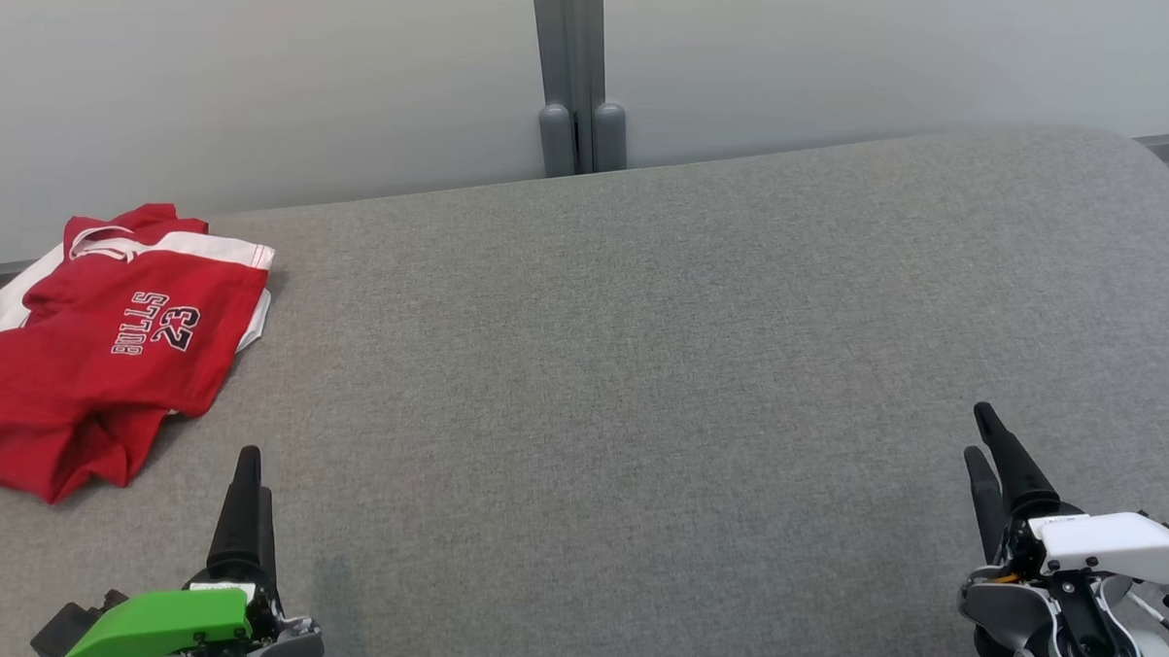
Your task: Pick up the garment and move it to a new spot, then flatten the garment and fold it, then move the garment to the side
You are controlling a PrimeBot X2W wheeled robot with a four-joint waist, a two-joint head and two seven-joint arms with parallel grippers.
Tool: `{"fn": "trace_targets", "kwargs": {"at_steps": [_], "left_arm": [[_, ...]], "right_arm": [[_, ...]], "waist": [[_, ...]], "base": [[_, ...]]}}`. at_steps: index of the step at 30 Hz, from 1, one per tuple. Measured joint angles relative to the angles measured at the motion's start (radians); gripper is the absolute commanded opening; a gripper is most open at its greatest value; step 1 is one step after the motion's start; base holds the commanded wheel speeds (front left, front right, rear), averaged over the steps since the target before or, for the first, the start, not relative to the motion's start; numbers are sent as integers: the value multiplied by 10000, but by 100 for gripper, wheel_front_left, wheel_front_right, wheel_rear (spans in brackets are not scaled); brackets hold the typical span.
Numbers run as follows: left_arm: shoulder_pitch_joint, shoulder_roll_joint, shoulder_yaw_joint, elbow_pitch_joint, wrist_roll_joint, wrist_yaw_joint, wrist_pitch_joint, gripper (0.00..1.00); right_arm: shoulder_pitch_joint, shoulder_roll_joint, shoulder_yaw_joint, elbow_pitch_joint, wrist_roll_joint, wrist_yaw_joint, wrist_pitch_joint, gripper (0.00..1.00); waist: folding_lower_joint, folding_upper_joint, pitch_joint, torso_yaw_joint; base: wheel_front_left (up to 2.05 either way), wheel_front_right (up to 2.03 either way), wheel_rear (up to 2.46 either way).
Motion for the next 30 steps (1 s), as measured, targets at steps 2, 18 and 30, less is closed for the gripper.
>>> {"fn": "trace_targets", "kwargs": {"at_steps": [2, 18, 30], "left_arm": [[4, 0, -44, -98, 320, 10, -111, 100], [12, 8, -642, -763, 2738, 608, -763, 100], [130, 17, -1218, -951, 4778, 968, -1175, 100]], "right_arm": [[14, 4, -44, -59, -282, 0, -90, 100], [60, 40, -234, -748, -2878, 0, -656, 100], [254, 82, -13, -1214, -5346, 0, -1026, 100]], "waist": [[0, 0, 1, 2], [0, 0, -14, 10], [0, 0, -43, 43]], "base": [[0, 0, 0], [0, 0, 0], [0, 0, 0]]}}
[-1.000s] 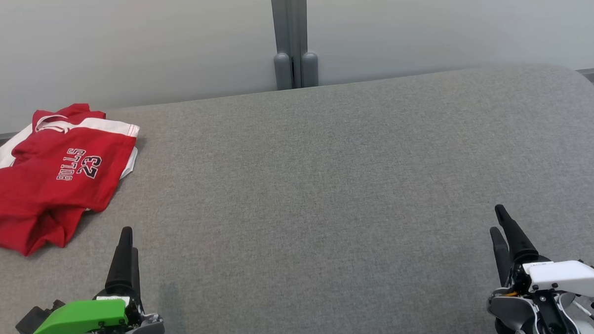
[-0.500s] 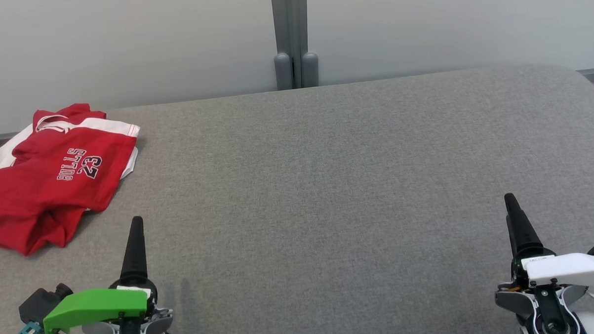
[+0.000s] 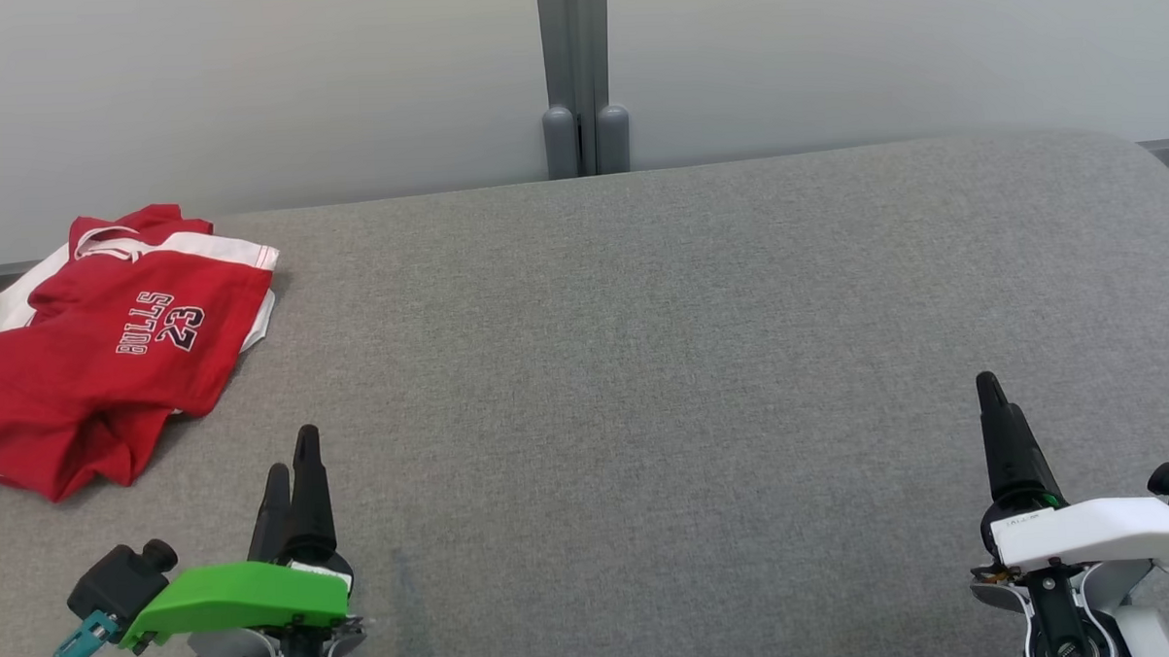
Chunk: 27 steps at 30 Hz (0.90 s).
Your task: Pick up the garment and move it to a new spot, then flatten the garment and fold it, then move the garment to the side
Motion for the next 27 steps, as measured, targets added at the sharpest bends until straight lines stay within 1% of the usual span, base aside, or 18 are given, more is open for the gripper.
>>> {"fn": "trace_targets", "kwargs": {"at_steps": [3, 9, 23, 27], "left_arm": [[13, 4, -105, -8, 702, 79, -121, 100], [34, 12, -297, -13, 1724, 232, -297, 100], [38, 21, -711, 90, 3597, 437, -663, 100], [40, 23, -830, 184, 3965, 493, -780, 100]], "right_arm": [[60, 4, 42, -119, -631, 0, -104, 100], [171, 17, 142, -291, -1732, 0, -274, 100], [272, 38, 284, -428, -3751, 2, -612, 100], [345, 42, 334, -430, -4268, 2, -721, 100]], "waist": [[0, 0, 3, 9], [0, 0, 8, 20], [0, 0, -10, 29], [0, 0, -14, 35]], "base": [[0, 0, 0], [0, 0, 0], [0, 0, 0], [0, 0, 0]]}}
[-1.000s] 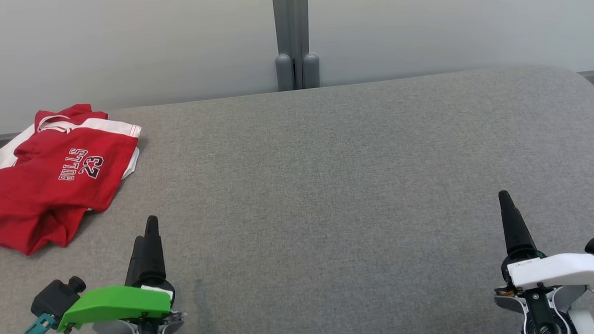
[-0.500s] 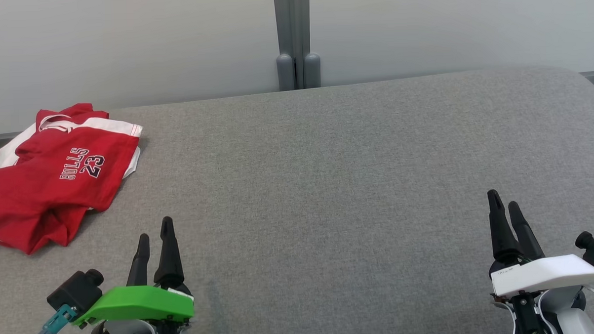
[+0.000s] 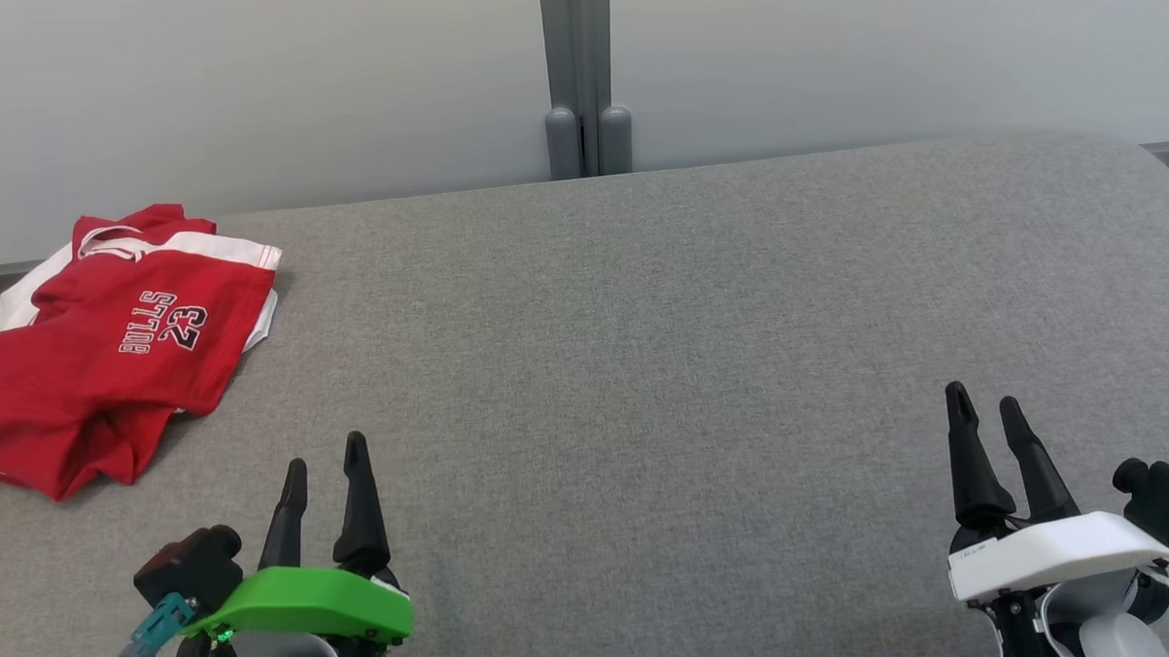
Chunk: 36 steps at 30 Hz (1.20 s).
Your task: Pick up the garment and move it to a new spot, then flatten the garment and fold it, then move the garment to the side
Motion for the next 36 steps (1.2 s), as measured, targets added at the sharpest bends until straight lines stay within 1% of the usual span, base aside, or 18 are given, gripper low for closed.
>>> {"fn": "trace_targets", "kwargs": {"at_steps": [4, 16, 36], "left_arm": [[1, 2, -121, 136, 529, 77, -142, 100], [3, 12, -274, 502, 1682, 224, -408, 100], [3, 27, -449, 855, 3016, 466, -836, 100]], "right_arm": [[12, 13, 82, 31, -658, 0, -94, 100], [42, 35, 188, 174, -1946, 2, -355, 100], [76, 52, 142, 221, -3841, 4, -719, 100]], "waist": [[0, 0, -4, 6], [0, 0, -11, 34], [0, 0, -32, 68]], "base": [[0, 0, 0], [0, 0, 0], [0, 0, 0]]}}
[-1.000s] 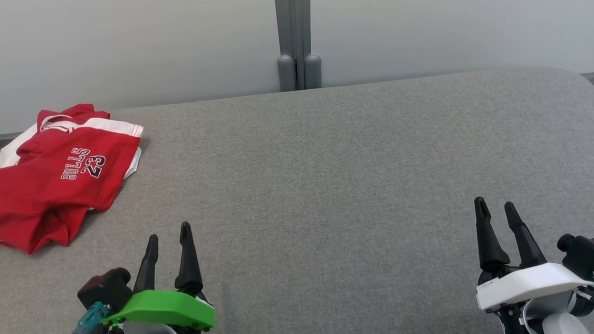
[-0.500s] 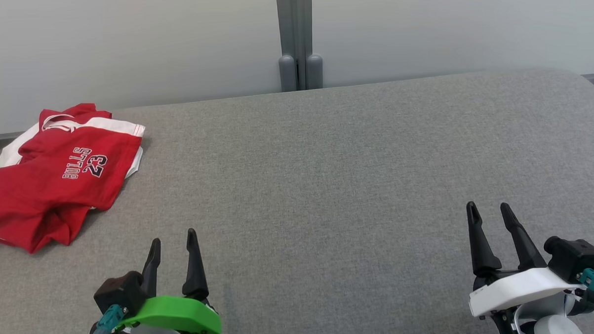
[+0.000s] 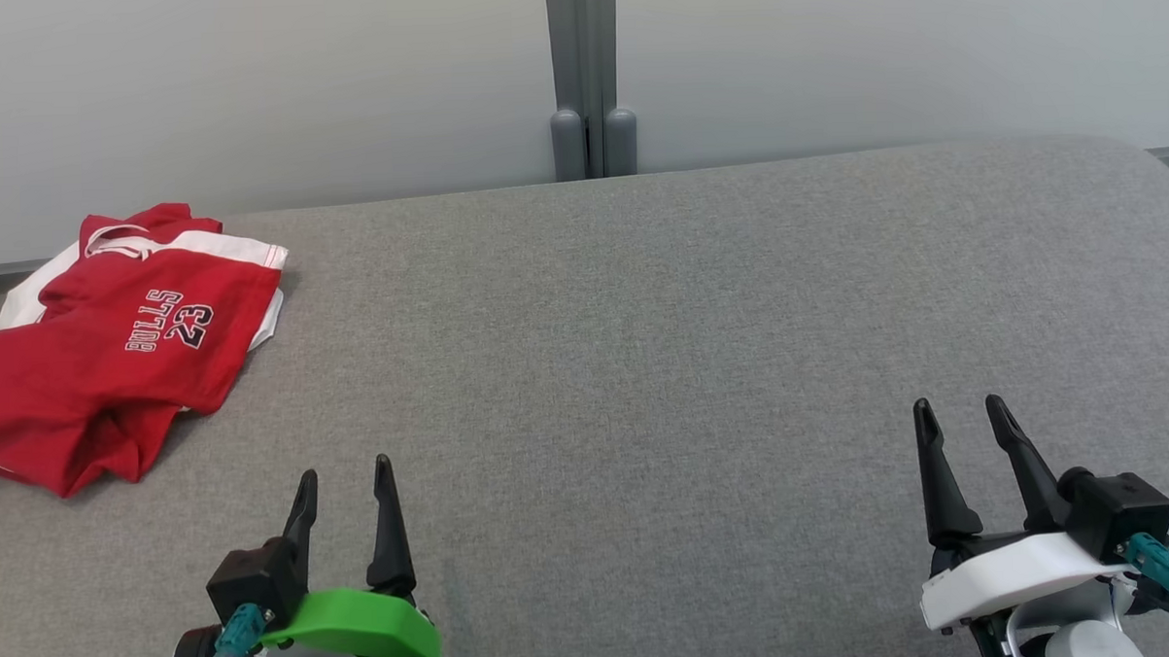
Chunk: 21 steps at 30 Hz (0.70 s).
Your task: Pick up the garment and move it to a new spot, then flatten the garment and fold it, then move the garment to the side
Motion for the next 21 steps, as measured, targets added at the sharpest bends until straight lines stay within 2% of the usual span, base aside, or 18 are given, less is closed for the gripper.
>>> {"fn": "trace_targets", "kwargs": {"at_steps": [21], "left_arm": [[-1, 12, -130, 257, 917, 151, -337, 100]], "right_arm": [[92, 21, -82, -50, -1275, 13, -297, 100]], "waist": [[0, 0, 2, 38]], "base": [[0, 0, 0]]}}
